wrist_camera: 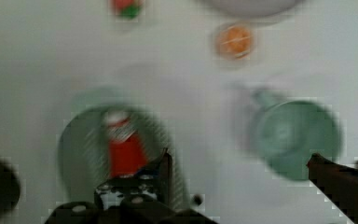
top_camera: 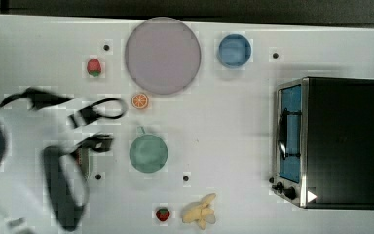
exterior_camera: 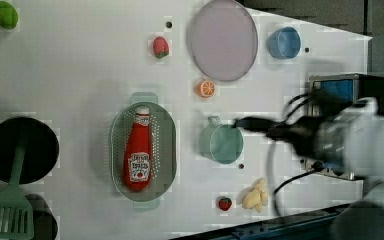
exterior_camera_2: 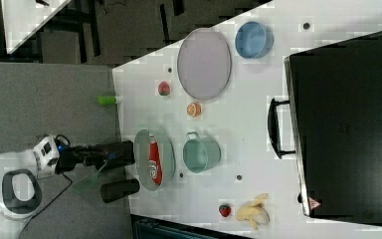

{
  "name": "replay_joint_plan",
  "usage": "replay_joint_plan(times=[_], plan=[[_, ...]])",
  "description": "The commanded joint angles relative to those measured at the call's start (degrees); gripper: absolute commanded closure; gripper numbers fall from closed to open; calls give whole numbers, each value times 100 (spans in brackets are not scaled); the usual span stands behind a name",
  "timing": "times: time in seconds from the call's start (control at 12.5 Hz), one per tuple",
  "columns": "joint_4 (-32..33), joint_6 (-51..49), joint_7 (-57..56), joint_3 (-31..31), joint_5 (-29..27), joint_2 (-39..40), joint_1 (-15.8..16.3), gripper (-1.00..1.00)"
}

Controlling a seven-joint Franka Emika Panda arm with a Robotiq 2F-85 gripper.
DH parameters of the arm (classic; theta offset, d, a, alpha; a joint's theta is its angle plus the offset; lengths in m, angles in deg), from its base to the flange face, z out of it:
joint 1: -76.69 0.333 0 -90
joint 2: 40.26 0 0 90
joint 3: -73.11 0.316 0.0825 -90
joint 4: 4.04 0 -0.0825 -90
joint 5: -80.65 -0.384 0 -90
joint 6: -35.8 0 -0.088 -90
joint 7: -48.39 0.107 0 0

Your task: Pick ketchup from strainer and place it on the table

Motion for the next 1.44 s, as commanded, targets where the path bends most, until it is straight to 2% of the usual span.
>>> replay_joint_plan(times=[0.08, 0.32, 0.48, 0.88, 1.44], plan=[[-116, 473, -106, 377, 29, 90, 36, -100], [-14, 766, -96, 929, 60, 655, 45, -100], [146, 943, 58, 1100, 296, 999, 52, -100], [556, 1829, 877, 1131, 1064, 1936, 154, -100], [588, 2634, 1963, 1057, 2247, 3426, 207, -100]])
